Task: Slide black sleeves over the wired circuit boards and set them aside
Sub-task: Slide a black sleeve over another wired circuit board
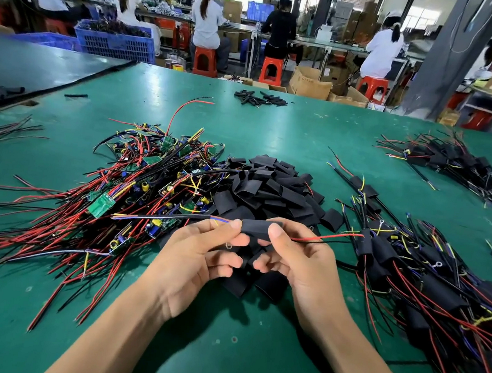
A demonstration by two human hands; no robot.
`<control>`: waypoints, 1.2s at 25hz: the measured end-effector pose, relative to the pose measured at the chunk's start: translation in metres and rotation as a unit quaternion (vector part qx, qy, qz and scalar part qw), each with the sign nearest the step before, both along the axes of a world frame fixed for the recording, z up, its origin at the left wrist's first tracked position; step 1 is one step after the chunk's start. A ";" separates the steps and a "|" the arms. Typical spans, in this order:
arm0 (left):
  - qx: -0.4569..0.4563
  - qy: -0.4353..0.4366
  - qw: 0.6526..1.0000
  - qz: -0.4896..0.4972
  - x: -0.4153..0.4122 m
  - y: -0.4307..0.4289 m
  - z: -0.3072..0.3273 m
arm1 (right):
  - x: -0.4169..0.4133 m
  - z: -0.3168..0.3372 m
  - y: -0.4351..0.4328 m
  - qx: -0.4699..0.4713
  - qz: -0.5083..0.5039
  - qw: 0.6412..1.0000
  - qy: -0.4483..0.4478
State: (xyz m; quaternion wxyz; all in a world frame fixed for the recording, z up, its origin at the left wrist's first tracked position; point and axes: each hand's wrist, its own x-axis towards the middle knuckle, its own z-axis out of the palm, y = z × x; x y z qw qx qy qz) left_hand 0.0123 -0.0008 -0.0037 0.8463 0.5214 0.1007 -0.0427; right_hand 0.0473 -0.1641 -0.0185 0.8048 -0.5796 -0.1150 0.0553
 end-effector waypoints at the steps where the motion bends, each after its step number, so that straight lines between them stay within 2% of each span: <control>1: 0.012 -0.005 1.000 0.003 0.000 0.000 0.000 | 0.000 0.000 -0.001 -0.004 0.001 1.000 -0.004; 9: 0.024 -0.024 0.999 0.001 -0.001 0.001 -0.001 | 0.001 0.000 -0.001 0.012 0.020 1.000 -0.005; 17: 0.012 -0.008 1.000 0.012 0.000 -0.001 -0.003 | 0.001 -0.002 0.001 -0.020 0.047 0.999 -0.006; 22: 0.019 -0.030 0.999 0.037 0.002 -0.001 -0.004 | 0.000 0.000 0.004 0.021 0.061 0.996 0.066; 30: 0.038 -0.033 0.999 0.019 0.004 -0.001 -0.010 | -0.004 -0.001 0.003 -0.022 0.148 0.984 0.097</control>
